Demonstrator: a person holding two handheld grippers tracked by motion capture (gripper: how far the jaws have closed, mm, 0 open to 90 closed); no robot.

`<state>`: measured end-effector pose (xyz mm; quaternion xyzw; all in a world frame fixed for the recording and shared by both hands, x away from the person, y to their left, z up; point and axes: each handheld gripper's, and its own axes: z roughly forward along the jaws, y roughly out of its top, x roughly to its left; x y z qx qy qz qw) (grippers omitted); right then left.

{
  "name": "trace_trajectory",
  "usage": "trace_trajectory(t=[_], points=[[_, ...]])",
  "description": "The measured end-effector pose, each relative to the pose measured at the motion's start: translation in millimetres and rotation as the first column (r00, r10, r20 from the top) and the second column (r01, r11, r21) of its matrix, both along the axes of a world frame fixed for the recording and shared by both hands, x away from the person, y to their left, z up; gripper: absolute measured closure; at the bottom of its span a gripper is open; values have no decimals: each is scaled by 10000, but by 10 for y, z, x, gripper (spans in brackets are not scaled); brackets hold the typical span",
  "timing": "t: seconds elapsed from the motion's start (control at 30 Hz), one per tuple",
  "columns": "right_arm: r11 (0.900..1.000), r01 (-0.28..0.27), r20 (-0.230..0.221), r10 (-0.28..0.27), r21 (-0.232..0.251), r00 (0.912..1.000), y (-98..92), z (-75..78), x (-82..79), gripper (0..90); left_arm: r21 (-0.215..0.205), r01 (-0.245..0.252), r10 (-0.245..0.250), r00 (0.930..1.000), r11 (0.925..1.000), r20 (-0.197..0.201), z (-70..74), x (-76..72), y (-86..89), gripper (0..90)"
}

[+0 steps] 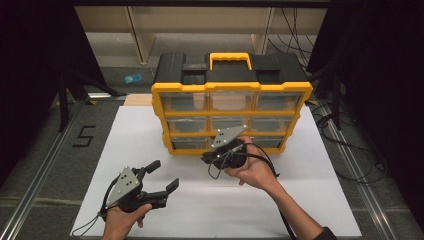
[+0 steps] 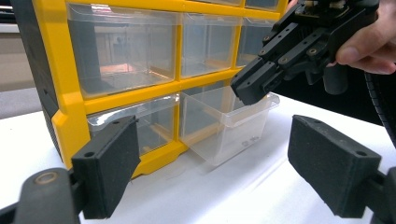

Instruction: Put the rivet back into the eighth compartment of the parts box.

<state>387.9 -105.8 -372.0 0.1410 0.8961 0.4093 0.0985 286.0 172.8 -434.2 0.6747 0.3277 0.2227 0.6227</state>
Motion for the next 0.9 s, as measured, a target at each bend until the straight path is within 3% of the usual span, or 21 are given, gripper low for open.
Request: trace_trajectory(t=[0.5, 0.9], points=[[9980, 565, 217, -571, 295, 9981, -224, 118, 92, 830, -85, 56, -56, 10000, 9999, 60, -5, 7, -4, 168], [9928, 1176, 276, -1182, 206, 9926, -433, 138, 186, 830, -19, 28, -28, 10000, 10000, 10, 1, -1, -1, 168]])
